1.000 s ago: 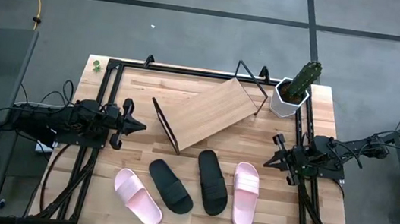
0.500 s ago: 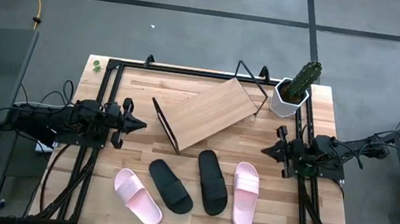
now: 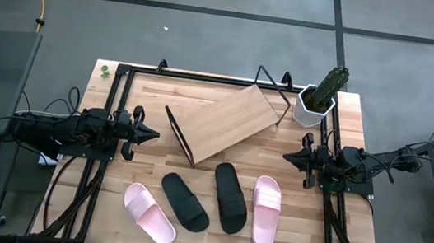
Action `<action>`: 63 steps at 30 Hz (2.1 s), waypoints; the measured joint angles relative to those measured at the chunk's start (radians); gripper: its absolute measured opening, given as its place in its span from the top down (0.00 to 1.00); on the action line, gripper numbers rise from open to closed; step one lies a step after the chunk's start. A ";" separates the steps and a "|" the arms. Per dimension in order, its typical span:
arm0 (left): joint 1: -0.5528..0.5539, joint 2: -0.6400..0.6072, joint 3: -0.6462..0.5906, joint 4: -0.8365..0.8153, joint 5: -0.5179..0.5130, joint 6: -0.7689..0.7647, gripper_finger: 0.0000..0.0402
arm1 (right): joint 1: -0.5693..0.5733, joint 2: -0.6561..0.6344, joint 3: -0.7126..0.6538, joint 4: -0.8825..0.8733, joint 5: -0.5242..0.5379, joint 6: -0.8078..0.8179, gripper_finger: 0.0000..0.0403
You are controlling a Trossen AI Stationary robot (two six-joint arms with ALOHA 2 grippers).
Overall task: Pick and place slides into the shelf
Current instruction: Put the right pink slide on the shelf
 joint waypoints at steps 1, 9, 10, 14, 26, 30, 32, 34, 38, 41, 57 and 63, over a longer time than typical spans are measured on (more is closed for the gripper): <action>0.000 0.000 0.000 0.000 0.000 0.004 1.00 | 0.000 0.000 0.000 0.000 0.004 0.013 1.00; 0.000 0.000 0.000 0.005 -0.001 0.027 1.00 | 0.000 0.000 0.000 0.000 0.008 0.048 1.00; 0.000 0.000 0.000 0.011 -0.002 0.027 1.00 | 0.000 0.000 0.000 0.000 0.008 0.048 1.00; 0.000 0.000 0.000 0.042 -0.003 0.027 1.00 | 0.000 0.000 0.000 0.000 0.021 0.048 1.00; 0.000 0.000 0.013 0.030 -0.028 0.009 1.00 | 0.000 0.000 0.000 0.026 0.031 0.048 1.00; 0.000 0.000 0.049 -0.002 -0.050 -0.011 1.00 | 0.000 0.000 0.000 0.065 0.025 0.048 1.00; 0.000 0.000 0.078 -0.037 -0.052 -0.012 1.00 | 0.000 0.000 0.015 0.049 0.025 0.048 1.00; 0.000 0.000 0.106 -0.068 -0.067 -0.022 1.00 | 0.000 0.000 0.042 0.021 0.024 0.048 1.00; 0.000 0.000 0.158 -0.089 -0.097 -0.027 1.00 | 0.000 0.000 0.123 -0.041 0.023 0.048 1.00; 0.000 0.000 0.201 -0.102 -0.098 -0.022 1.00 | 0.000 0.000 0.197 -0.113 0.022 0.047 1.00; 0.000 0.195 0.553 -0.265 -0.067 -0.005 1.00 | 0.000 0.219 0.543 -0.238 0.018 -0.065 1.00; 0.000 0.365 0.702 -0.264 -0.064 0.020 1.00 | 0.000 0.360 0.696 -0.311 0.018 -0.092 1.00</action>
